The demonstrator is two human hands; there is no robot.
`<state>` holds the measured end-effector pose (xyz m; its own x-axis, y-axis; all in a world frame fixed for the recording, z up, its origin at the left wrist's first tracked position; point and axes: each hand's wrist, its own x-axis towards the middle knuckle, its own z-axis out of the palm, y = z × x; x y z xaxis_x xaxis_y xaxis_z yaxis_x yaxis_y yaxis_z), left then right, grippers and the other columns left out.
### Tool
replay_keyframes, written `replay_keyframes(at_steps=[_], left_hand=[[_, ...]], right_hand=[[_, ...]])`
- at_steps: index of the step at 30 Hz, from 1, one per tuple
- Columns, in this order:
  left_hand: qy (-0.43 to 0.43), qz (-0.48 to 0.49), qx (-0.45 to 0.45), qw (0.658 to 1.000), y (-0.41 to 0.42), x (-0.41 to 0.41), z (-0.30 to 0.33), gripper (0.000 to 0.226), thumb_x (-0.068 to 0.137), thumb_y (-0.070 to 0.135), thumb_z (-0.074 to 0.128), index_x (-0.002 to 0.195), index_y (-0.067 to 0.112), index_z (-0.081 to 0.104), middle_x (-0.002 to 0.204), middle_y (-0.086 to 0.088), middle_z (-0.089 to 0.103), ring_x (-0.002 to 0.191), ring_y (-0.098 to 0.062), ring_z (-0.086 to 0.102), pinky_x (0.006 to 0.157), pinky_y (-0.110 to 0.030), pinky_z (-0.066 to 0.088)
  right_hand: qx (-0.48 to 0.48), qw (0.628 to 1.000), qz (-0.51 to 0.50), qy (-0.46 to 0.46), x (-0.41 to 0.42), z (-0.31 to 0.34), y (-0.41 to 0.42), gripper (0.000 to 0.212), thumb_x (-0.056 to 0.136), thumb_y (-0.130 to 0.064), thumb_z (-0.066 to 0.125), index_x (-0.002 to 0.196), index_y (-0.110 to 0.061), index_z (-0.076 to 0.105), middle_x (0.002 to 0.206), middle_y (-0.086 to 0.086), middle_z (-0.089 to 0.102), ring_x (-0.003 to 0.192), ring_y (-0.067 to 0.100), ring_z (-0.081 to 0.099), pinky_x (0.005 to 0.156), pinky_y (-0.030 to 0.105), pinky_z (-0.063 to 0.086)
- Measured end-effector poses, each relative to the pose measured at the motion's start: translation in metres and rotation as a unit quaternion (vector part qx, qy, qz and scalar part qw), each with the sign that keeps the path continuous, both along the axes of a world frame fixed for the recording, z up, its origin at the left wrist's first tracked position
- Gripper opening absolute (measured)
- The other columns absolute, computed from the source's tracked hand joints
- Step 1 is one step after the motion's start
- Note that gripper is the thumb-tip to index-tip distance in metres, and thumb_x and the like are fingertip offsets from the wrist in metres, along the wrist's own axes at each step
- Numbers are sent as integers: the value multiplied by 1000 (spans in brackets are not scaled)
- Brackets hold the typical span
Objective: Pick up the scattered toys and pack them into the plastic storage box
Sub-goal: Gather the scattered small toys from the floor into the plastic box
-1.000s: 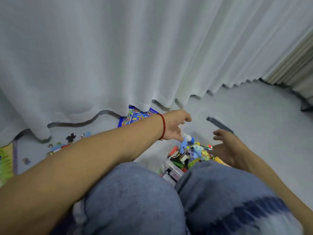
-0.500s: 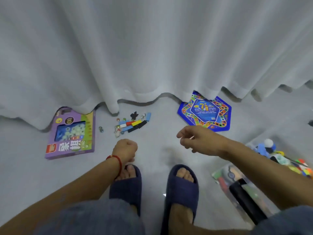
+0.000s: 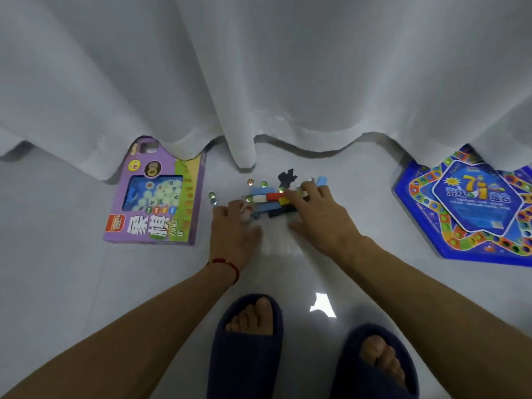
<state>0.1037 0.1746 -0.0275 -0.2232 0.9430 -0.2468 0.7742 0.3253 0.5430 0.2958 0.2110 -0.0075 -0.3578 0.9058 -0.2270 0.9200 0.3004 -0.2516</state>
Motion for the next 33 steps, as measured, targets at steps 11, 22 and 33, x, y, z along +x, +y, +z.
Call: replay_keyframes(at_steps=[11, 22, 33], left_hand=[[29, -47, 56, 997, 22, 7, -16, 50, 83, 29, 74, 125, 21, 48, 117, -5, 43, 94, -22, 55, 80, -37, 56], [73, -78, 80, 991, 19, -1, -10, 30, 78, 20, 72, 106, 11, 63, 98, -11, 56, 80, -26, 56, 67, -23, 34], [-44, 34, 71, 996, 10, -6, 2, 13, 93, 20, 61, 103, 12, 64, 96, -4, 66, 82, -13, 59, 71, -21, 44]], right_hand=[[40, 998, 38, -7, -30, -41, 25, 54, 93, -48, 60, 139, -24, 42, 132, 12, 47, 116, 33, 47, 87, 48, 53], [114, 991, 65, 12, -21, -50, 17, 31, 97, -14, 58, 125, -4, 52, 116, 20, 56, 99, 36, 54, 78, 44, 55], [-131, 859, -283, 407, 18, 1, -3, 18, 93, -15, 63, 110, -19, 60, 96, 1, 63, 84, 16, 59, 76, 26, 52]])
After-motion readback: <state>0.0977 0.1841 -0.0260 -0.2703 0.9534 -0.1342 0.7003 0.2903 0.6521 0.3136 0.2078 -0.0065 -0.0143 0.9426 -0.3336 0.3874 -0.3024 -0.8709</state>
